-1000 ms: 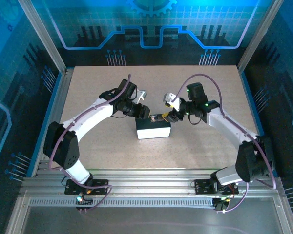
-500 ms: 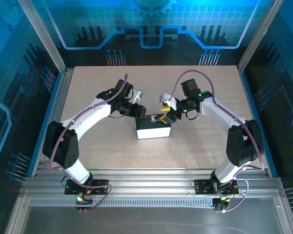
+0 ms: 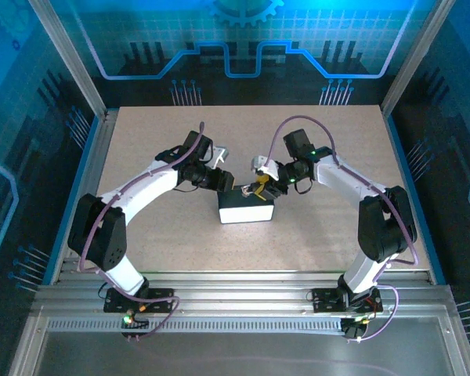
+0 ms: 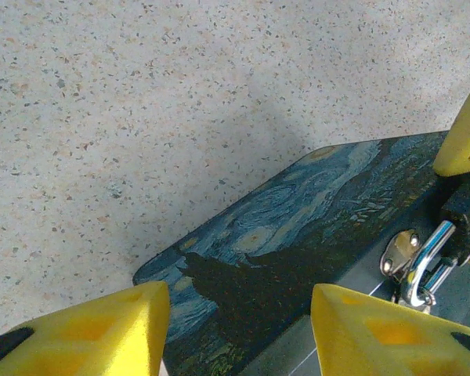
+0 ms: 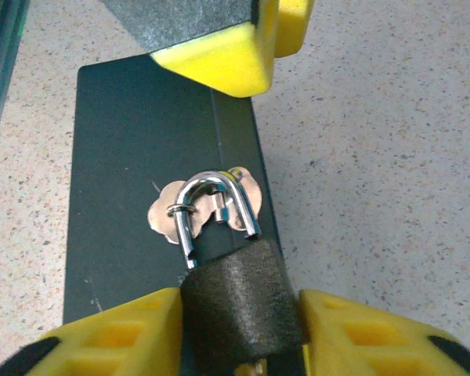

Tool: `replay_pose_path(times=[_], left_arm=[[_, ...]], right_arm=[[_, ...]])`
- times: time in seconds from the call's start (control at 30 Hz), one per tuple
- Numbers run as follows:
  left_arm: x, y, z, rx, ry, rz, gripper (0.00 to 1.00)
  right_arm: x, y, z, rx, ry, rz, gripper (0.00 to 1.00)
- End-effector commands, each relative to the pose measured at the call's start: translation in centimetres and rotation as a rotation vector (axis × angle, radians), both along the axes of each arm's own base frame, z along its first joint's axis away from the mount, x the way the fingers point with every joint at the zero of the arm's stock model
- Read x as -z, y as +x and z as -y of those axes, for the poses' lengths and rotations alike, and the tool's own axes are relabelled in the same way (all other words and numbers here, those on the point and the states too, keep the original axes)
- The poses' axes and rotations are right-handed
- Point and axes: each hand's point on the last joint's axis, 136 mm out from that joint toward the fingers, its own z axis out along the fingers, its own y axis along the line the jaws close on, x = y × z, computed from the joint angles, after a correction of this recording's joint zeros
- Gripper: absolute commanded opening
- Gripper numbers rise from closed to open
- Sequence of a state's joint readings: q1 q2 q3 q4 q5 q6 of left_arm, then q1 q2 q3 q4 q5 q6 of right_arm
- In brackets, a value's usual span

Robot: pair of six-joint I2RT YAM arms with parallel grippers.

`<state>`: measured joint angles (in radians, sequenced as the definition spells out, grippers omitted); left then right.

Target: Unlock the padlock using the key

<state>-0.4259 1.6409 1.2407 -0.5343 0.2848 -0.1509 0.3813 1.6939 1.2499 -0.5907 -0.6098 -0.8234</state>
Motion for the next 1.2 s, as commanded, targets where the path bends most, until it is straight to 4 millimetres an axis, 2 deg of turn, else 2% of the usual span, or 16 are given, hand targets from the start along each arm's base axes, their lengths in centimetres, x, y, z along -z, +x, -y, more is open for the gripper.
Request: replay_pose_path(times=[0.0,0.47,0.73,0.87,0.93,1.07,1.17], left_arm=[[0.3,0.1,-0.5,-0.007,-0.008,-0.005,0.51],[1.0,1.0,-0.6,-0.053,-0.017,-0.035,0.51],[0.5,2.1,-0.1,-0.066,-0.047,-0.039,0.50],[-1.1,2.4,0.4,-0.050,-0.071,-0.008,0.50],[-2.5,2.2,1.1,0.002,-0.094,0.035,0.50],[-4.7,1.2,2.3,0.115,-0.072,0.190,0.52],[-5.4,1.2,2.5,0.120,-0.091,0.207,0.52]], right_arm=[[-0.3,-0.4,-0.2,-0.002,-0.014,0.003,0.32],[-3.2,-0.8,-1.1,0.026,0.030,0.150,0.11],[-5.1,-0.7,-0.9,0.085,0.035,0.246,0.01],[-5.6,-0.4,-0.2,0.142,-0.015,0.314,0.00],[-6.0,-0.4,0.0,0.159,-0.009,0.319,0.00],[-5.1,-0.5,0.4,0.160,-0.043,0.282,0.00],[-4.6,0.0,0.7,0.183,-0.051,0.284,0.00]])
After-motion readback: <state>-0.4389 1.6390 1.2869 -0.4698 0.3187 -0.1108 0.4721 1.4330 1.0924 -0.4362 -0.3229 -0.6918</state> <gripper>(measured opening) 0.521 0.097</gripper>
